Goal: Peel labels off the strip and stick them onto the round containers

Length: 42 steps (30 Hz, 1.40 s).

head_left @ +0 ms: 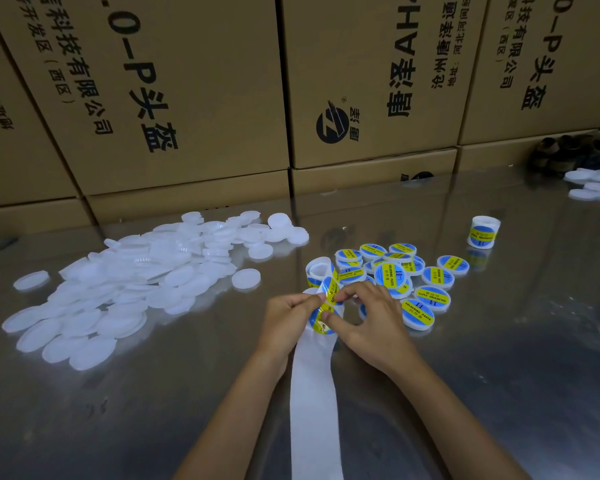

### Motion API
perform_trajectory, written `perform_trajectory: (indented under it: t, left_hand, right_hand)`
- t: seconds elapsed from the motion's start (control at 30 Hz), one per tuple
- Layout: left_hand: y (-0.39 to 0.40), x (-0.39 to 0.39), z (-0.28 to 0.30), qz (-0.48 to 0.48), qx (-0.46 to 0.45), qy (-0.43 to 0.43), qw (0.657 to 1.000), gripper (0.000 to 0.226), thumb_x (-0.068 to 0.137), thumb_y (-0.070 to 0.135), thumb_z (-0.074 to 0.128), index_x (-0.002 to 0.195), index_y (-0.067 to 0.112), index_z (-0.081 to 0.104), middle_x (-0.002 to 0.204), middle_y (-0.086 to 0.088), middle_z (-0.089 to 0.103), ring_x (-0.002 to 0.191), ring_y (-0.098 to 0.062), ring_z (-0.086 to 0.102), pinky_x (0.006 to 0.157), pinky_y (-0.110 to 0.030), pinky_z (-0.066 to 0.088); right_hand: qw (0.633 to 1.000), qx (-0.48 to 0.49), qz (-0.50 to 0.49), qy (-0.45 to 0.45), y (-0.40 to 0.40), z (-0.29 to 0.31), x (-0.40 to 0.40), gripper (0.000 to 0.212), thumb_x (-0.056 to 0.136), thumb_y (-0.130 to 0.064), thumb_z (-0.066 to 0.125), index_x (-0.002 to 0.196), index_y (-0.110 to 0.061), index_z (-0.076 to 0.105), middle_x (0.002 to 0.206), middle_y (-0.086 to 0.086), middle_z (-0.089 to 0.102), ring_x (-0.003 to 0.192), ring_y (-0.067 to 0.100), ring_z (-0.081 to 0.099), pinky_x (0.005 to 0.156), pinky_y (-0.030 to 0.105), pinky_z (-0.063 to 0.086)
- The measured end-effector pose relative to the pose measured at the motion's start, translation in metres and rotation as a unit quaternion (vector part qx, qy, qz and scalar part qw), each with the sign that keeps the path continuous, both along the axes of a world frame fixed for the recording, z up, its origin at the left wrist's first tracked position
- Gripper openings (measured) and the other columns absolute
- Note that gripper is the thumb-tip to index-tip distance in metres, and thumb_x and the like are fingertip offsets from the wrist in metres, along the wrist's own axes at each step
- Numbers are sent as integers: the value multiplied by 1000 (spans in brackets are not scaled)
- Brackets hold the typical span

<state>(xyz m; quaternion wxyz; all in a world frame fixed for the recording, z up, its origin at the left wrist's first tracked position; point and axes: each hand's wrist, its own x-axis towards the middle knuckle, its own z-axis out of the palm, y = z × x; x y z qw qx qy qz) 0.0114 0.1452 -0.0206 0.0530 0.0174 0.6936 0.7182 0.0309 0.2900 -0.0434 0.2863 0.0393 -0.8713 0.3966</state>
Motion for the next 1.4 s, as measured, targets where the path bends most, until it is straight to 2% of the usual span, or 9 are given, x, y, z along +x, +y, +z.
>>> perform_trajectory:
  t: [0.1,0.2,0.43,0.63,0.83,1.03,1.17,1.3,1.4]
  left_hand:
    - [0,-2,-1,15,-25,1,1000,20,93,14,69,91,-4,78,85,-19,74,71,-15,64,65,-16,51]
    - [2,-2,-1,21,-24,-17,999,24,91,17,71,86,-5,77,78,-16,70,68,-16,60,62,-17,49]
    - [5,0,0,15,-17,-27,999,25,88,16,71,83,-8,75,95,-35,67,77,-25,61,83,-44,54]
    - [6,1,1,19,-34,-39,998,22,88,15,70,74,-2,76,74,-16,67,71,-21,60,74,-33,49]
    - [6,2,7,13,-48,-49,998,25,90,13,64,83,-10,72,71,-13,65,65,-18,57,60,-21,47]
    - [2,3,8,10,-33,-53,998,29,91,10,64,86,-18,65,77,-16,60,72,-23,54,69,-31,45]
    - [-2,3,9,-13,-25,-53,998,23,93,11,65,93,-11,73,86,-25,70,76,-26,61,74,-34,50]
    - [-1,5,9,-19,-28,-36,999,16,92,9,68,97,-4,77,101,-30,71,83,-24,64,89,-42,55]
    - [0,7,11,-36,-13,-40,998,18,90,12,72,98,-3,77,100,-26,73,87,-27,66,95,-45,55]
  right_hand:
    - [1000,9,-2,4,0,0,1,29,69,-30,83,90,-26,63,91,-16,61,92,9,52,89,41,44]
    - [1000,31,2,7,2,-1,2,31,68,-29,83,91,-25,63,91,-16,61,92,9,51,88,41,44]
    - [999,37,4,14,3,-3,0,27,69,-27,82,82,-29,59,85,-20,58,89,7,48,81,27,28]
    - [999,16,29,6,3,1,2,29,70,-17,81,76,-27,54,80,-18,56,84,8,46,79,31,41]
    - [998,3,63,-22,0,2,3,26,71,-6,73,71,-25,55,76,-11,55,81,1,45,69,16,34]
    - [966,-144,159,-144,2,13,8,27,73,1,74,66,-20,59,56,-15,51,55,3,40,58,15,35]
    - [924,-220,227,-213,9,25,14,21,77,-2,74,70,-15,59,64,-6,52,61,8,43,58,14,38]
    - [866,-362,270,-216,14,33,18,15,69,-7,64,71,-16,52,73,6,55,68,14,50,60,24,39]
    - [853,-416,251,-192,18,35,16,15,69,-8,63,75,-14,51,73,8,55,70,16,55,65,30,42]
